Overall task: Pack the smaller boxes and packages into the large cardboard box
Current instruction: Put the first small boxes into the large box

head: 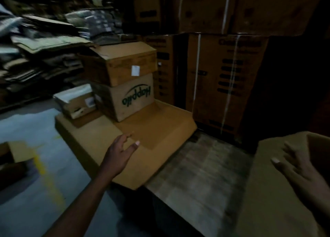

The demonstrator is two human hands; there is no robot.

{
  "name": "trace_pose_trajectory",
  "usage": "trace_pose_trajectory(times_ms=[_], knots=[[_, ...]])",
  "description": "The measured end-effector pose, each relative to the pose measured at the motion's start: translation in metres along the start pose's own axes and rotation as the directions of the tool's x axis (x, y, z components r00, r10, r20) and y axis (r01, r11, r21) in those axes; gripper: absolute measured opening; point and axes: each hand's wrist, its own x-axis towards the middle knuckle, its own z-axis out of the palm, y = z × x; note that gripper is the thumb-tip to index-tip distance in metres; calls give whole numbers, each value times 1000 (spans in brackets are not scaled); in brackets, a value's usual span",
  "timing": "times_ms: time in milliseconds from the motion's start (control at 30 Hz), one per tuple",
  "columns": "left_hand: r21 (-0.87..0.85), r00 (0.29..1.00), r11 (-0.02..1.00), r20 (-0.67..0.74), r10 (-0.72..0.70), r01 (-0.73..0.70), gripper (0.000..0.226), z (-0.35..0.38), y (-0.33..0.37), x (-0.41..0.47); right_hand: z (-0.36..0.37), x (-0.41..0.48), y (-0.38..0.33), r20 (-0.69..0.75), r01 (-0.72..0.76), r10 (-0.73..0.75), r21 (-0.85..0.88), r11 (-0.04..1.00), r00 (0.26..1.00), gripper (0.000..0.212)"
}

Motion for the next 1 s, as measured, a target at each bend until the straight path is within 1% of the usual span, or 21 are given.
trace_pose_trajectory(times_ms=[33,100,133,233,367,467,567,667,767,867,1000], knots=[[-1,1000,1000,-28,-11,11,39,-16,-9,10,12,6,-29,3,-19,19,50,999,1000,57],[-23,998,999,-64,-24,22,36,-41,-20,24,44,17,-64,52,37,-42,83,996,998,61],[-32,997,999,-77,-29,26,36,-53,-26,30,62,23,-76,73,45,-55,134,990,996,64],[-36,993,998,-110,-47,43,40,-82,-41,47,104,44,-107,130,31,-49,135,990,990,72],[-49,986,998,-159,-50,43,41,-112,-57,76,153,82,-136,196,86,-120,170,982,973,73],[-38,985,999,-168,-37,31,41,-129,-65,105,192,115,-153,211,84,-132,223,971,969,78],[-11,985,1000,-170,-6,5,42,-144,-73,141,235,151,-171,237,86,-155,277,957,959,71],[-26,987,999,-161,-24,20,43,-160,-79,182,279,189,-196,287,77,-164,292,953,944,75],[-40,986,999,-169,12,-19,43,-175,-83,220,321,218,-226,310,94,-188,296,951,932,77],[-54,985,998,-174,18,-28,36,-191,-90,260,359,239,-258,354,74,-190,315,946,916,79],[-145,988,989,-156,-21,-2,29,-215,-108,320,407,267,-292,376,22,-150,323,946,914,89]])
